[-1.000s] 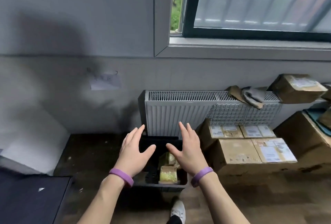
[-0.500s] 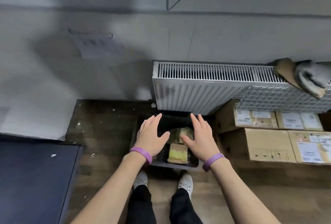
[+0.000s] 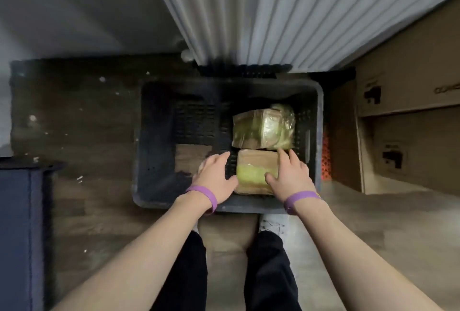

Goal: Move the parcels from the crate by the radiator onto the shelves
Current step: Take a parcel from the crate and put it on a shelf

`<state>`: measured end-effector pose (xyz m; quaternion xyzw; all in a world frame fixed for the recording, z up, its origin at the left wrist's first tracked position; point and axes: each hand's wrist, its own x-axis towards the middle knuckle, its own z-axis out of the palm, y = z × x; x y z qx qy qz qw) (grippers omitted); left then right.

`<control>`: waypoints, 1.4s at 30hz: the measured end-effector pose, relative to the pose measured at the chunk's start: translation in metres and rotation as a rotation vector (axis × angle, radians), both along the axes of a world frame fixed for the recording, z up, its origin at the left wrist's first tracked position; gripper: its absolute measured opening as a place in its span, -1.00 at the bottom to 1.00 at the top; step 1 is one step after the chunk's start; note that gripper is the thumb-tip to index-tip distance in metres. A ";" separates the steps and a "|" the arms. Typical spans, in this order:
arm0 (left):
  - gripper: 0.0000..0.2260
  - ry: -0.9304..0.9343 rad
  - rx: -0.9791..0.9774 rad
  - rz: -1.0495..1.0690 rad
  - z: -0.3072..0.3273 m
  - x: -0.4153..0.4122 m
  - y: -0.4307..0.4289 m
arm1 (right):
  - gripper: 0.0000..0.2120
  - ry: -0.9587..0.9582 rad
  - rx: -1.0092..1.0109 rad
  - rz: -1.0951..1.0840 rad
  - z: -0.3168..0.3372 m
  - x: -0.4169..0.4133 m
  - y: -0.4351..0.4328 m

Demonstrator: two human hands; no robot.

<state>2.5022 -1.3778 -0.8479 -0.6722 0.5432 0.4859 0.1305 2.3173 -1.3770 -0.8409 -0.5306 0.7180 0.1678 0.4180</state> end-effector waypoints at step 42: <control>-0.34 0.395 -0.491 0.753 0.521 0.096 -0.008 | -0.56 -0.741 -0.645 -0.386 0.511 0.110 -0.037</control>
